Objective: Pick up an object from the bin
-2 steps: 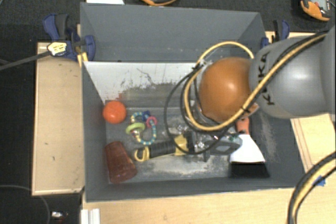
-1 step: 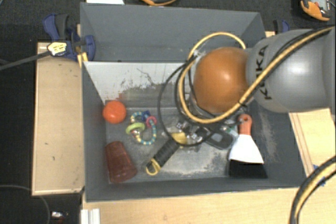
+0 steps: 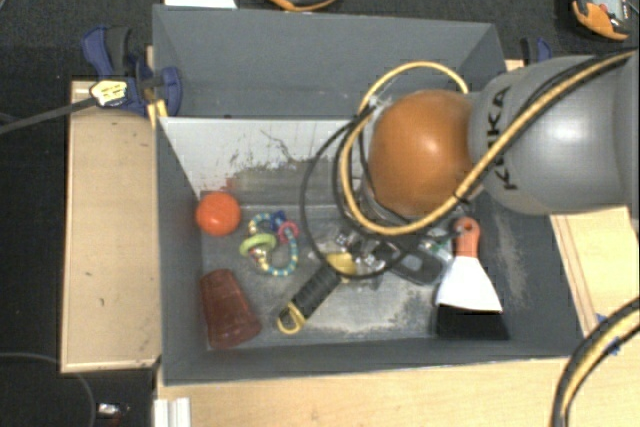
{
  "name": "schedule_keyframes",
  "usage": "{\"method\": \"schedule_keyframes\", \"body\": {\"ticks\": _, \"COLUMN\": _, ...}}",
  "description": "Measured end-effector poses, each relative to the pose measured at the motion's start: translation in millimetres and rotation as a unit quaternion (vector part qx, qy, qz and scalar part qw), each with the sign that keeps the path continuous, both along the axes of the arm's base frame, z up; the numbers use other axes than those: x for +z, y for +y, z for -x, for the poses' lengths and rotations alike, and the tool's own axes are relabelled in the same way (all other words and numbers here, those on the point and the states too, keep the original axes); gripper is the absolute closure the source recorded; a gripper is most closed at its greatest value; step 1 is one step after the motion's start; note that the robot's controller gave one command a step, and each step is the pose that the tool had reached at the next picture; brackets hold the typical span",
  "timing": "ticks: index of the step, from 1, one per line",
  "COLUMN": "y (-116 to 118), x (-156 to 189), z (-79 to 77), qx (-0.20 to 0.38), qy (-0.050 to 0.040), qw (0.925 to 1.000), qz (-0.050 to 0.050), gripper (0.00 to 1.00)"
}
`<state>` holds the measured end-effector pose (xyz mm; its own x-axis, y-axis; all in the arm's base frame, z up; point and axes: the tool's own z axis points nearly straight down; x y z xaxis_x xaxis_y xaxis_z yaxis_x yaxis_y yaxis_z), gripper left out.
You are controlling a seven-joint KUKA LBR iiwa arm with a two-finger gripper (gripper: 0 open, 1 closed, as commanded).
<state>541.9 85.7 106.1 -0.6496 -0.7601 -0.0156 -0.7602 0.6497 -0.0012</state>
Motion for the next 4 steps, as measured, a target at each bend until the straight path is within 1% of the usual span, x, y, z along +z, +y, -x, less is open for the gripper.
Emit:
{"method": "schedule_keyframes", "body": {"ticks": 1, "y": -1.1, "x": 17.2, "z": 0.1, "qx": 0.000, "qy": 0.0064, "qw": 1.0000, "qz": 0.001, "gripper": 1.00}}
{"method": "schedule_keyframes", "body": {"ticks": 2, "y": 49.1, "x": -25.4, "z": 40.3, "qx": 0.007, "qy": 0.0047, "qw": 1.0000, "qz": -0.001, "gripper": 1.00}}
{"method": "schedule_keyframes", "body": {"ticks": 3, "y": -4.2, "x": -35.9, "z": -45.4, "qx": 0.046, "qy": -0.0009, "qw": 0.9989, "qz": 0.002, "gripper": 1.00}}
{"method": "schedule_keyframes", "body": {"ticks": 4, "y": 35.1, "x": 72.3, "z": -6.4, "qx": 0.036, "qy": 0.0066, "qw": 0.9993, "qz": -0.001, "gripper": 1.00}}
